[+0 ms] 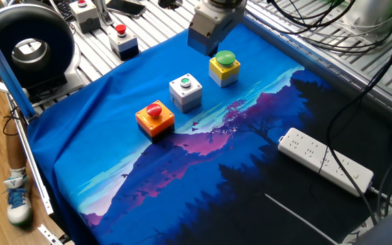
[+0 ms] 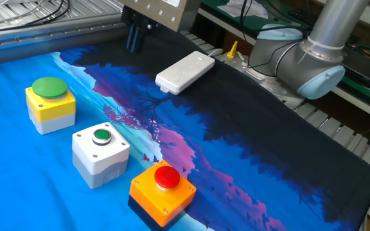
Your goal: Press three buttons from left to right in sequence
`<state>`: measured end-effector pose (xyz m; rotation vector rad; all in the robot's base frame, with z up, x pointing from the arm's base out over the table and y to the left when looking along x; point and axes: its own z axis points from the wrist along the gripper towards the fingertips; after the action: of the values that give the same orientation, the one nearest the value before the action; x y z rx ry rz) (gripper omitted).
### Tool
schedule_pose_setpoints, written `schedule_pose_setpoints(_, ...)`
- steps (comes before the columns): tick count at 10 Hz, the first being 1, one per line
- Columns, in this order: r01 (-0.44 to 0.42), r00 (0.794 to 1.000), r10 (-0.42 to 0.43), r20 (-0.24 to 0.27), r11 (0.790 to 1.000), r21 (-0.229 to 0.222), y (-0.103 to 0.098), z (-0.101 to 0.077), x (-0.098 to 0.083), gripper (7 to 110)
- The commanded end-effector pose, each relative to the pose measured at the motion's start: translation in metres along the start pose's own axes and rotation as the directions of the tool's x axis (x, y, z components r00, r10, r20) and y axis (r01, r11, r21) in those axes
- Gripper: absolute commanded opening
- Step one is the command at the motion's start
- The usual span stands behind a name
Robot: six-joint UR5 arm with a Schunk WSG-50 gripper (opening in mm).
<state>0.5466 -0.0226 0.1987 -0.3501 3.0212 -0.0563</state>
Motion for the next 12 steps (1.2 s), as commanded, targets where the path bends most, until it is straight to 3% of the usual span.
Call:
schedule_pose_setpoints(1,-0.005,1.000,0.004,-0.010,1.000,-0.009,0.003,-0.005,0.001,7)
schedule_pose_setpoints(4,-0.018,1.000,0.018,-0.013,1.000,-0.025,0.007,-0.005,0.002,7)
schedule_pose_setpoints(5,-0.026,1.000,0.026,0.000,0.997,-0.067,0.017,-0.005,-0.002,7)
schedule_pose_setpoints(6,-0.050,0.998,0.053,0.018,0.988,-0.144,0.036,-0.007,-0.008,7)
schedule_pose_setpoints(7,-0.133,0.988,0.145,0.044,0.971,-0.200,0.048,-0.010,-0.019,7)
schedule_pose_setpoints(9,-0.264,0.963,0.269,-0.011,0.936,-0.234,0.058,-0.011,-0.014,7)
schedule_pose_setpoints(11,-0.368,0.929,0.365,-0.054,0.905,-0.213,0.055,-0.011,-0.008,7)
schedule_pose_setpoints(12,-0.400,0.915,0.401,-0.039,0.893,-0.207,0.052,-0.010,-0.013,7)
